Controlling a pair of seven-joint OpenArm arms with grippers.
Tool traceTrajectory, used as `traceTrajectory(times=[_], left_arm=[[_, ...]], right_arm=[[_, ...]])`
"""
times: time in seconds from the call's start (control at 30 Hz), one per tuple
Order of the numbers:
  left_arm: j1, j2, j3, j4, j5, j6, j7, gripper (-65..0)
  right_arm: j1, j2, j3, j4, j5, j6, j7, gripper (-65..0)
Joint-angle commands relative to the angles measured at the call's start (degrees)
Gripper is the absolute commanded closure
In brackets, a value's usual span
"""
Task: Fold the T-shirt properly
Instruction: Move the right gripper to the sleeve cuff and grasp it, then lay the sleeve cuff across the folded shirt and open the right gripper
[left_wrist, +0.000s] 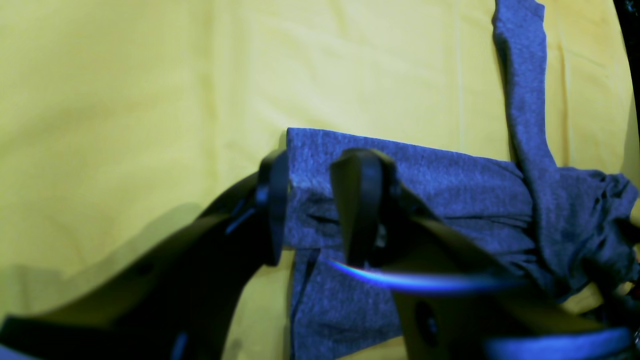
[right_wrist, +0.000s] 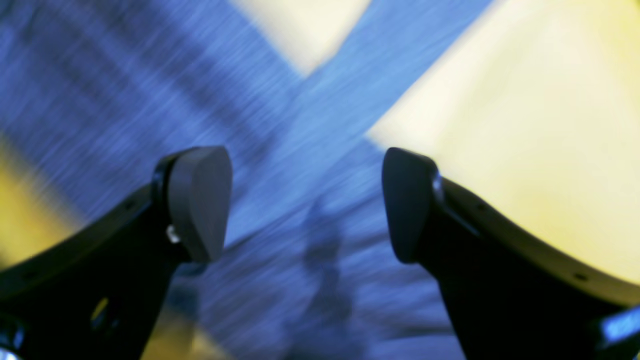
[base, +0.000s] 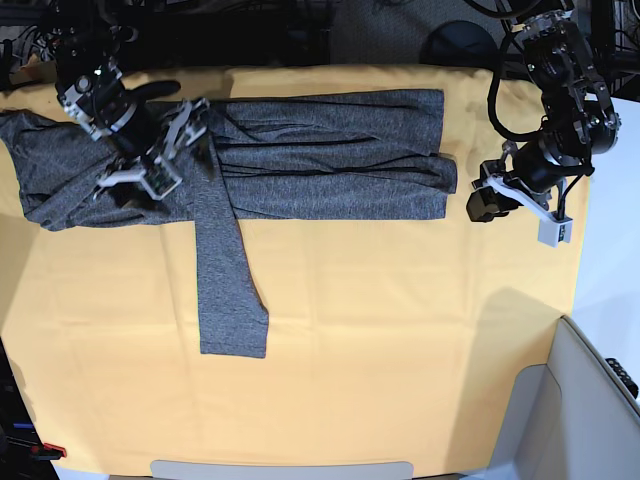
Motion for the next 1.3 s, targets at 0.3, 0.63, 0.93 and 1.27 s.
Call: traceTrajectory(times=[0.3,0.63,0.93,1.27], left_arm=[[-0.55,-0.54,-0.08,0.92,-0.87,-0.06,-0.59,-18.4],[-0.55,-0.28,-0.08,0.92,-0.78,-0.06,-0.59,-18.4],[-0.64,-0.19,-0.08,0.92,-0.78,-0.06,-0.59,-18.4],[-0.90,-0.19,-0.08,0.13,-0.78,-0.06,-0.59,-18.4]], right_arm=[[33.22,-25.86,22.78,-17.11,-0.10,-0.59,-26.32,-42.1],[46.49,-28.15,30.61,-47.44,0.16,-12.11,-14.71,-42.1],[50.27,-28.32,30.52,-63.35,0.16,-12.19,-6.28,-42.1],[50.45,-31.05,30.08,-65.02,0.16,-12.19,-5.22,-42.0]])
